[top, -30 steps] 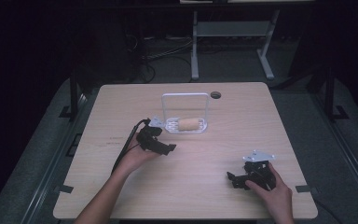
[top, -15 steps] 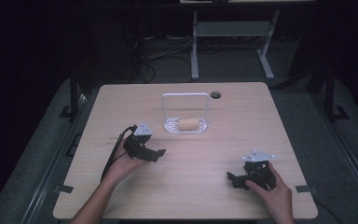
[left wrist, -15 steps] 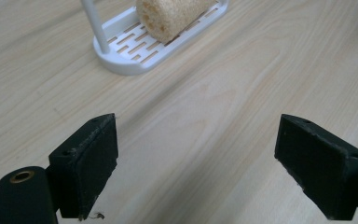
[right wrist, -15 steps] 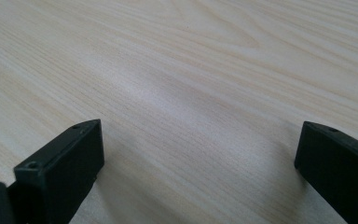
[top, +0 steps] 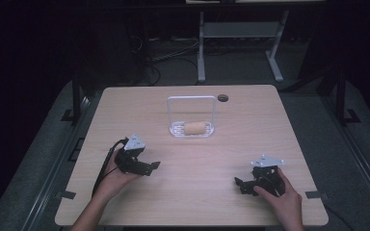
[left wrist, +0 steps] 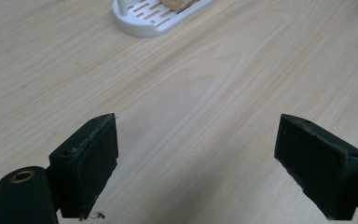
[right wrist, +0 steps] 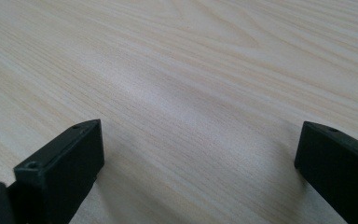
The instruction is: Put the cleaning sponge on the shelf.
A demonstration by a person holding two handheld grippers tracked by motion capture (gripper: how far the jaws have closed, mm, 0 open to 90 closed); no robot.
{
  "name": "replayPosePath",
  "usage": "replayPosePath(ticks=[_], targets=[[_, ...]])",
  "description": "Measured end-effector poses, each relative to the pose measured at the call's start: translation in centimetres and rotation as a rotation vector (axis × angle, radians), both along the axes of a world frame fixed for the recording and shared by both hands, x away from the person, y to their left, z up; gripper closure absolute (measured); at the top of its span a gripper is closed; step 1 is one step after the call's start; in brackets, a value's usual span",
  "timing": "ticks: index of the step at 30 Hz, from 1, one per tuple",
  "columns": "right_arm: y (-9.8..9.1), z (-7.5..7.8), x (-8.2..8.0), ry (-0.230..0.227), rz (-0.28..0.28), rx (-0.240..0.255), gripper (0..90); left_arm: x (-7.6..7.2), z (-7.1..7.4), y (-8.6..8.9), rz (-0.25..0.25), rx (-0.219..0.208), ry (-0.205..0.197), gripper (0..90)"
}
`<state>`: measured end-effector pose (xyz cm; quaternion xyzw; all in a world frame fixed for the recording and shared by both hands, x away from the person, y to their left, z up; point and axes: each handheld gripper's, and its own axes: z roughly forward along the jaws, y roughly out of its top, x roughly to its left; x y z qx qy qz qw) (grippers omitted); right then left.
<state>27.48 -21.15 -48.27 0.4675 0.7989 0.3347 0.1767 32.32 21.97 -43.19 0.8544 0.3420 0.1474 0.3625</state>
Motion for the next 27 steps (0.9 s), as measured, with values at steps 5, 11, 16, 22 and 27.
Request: replayPosePath(ticks=[5,11,16,22,27], targets=[[0.0,0.0,0.0,0.0,0.0,0.0,1.0,-1.2,-0.1,1.4,0.025,-0.008,-0.011,13.1],[0.0,0.0,0.0,0.0,0.0,0.0,0.9,-2.7,-0.4,2.8,0.042,-0.02,-0.02,13.1],[0.0,0.0,0.0,0.0,0.0,0.0,1.0,-4.0,-0.8,3.7,0.052,-0.021,-0.024,13.0],[0.0,0.0,0.0,0.0,0.0,0.0,0.9,-5.4,-1.5,4.8,0.061,-0.015,-0.009,13.0],[0.0,0.0,0.0,0.0,-0.002,0.001,0.9,-6.1,-2.2,5.7,0.078,-0.01,0.0,13.0]])
